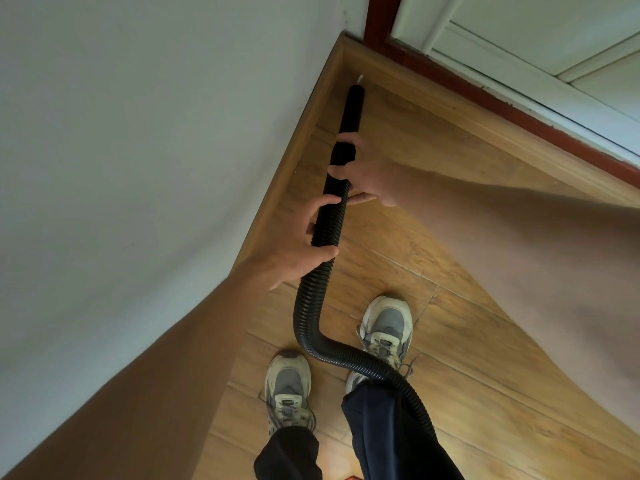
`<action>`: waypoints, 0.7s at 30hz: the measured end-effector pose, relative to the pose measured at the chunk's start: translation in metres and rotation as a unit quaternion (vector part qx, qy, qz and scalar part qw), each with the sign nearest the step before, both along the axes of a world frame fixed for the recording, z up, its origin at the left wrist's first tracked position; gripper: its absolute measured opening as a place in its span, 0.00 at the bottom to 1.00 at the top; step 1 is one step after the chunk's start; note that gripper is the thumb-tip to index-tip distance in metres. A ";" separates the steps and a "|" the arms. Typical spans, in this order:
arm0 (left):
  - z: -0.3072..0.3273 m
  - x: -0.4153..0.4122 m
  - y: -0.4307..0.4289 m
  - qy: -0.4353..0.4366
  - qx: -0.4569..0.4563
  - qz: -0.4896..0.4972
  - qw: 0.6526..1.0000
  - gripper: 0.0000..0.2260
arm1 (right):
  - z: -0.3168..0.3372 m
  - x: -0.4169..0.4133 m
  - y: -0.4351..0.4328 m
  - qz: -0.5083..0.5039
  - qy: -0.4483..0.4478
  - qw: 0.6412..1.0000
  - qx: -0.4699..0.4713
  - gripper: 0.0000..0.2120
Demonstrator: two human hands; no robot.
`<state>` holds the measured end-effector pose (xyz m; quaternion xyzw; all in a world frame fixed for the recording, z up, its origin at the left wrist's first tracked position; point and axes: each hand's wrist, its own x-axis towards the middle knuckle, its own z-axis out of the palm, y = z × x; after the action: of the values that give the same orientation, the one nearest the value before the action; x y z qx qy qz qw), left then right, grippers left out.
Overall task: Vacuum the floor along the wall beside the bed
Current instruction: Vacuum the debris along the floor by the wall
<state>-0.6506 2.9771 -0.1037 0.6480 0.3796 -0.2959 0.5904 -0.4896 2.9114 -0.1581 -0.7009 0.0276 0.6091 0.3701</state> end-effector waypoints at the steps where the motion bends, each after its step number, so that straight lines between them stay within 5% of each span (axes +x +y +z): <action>1: 0.002 -0.004 -0.001 0.001 0.001 0.000 1.000 0.35 | 0.001 -0.004 -0.001 -0.001 0.004 1.000 0.001 0.29; 21: -0.010 0.012 -0.006 -0.017 -0.022 0.008 1.000 0.34 | -0.004 0.014 -0.003 0.021 -0.031 0.999 -0.010 0.29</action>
<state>-0.6381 2.9716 -0.1139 0.6367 0.3682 -0.2884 0.6132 -0.4753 2.9080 -0.1622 -0.7238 0.0073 0.5941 0.3509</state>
